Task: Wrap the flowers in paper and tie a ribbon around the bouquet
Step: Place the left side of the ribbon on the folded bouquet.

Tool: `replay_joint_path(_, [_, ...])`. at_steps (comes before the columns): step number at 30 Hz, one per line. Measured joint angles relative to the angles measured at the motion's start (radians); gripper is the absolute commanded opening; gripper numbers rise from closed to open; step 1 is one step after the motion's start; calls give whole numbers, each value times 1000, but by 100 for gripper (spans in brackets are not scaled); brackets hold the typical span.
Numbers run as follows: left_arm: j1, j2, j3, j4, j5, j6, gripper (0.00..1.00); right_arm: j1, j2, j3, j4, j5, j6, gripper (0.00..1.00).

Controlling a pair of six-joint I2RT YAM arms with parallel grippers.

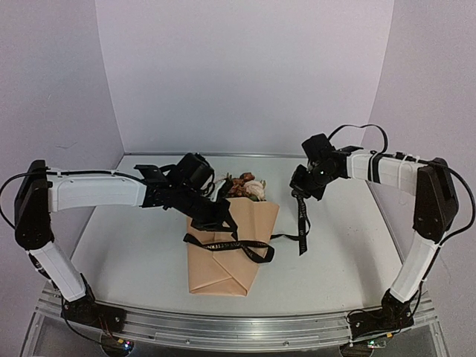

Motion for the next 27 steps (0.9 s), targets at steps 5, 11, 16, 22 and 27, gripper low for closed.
replay_joint_path(5, [25,-66,-150,-51,-86,-76,0,117,-25,46,-24,57,-62,0])
replay_joint_path(11, [75,-145,-306,-103,-148,-159,0,246,-48,80,-47,101,-157,0])
replay_joint_path(16, [101,-203,-354,-119,-180,-212,0,317,-71,88,-52,131,-215,0])
replay_joint_path(22, [101,-228,-349,-139,-221,-218,0,330,-75,117,-55,151,-243,0])
replay_joint_path(27, [118,-230,-294,-164,-245,-189,0,330,-75,120,-58,167,-251,0])
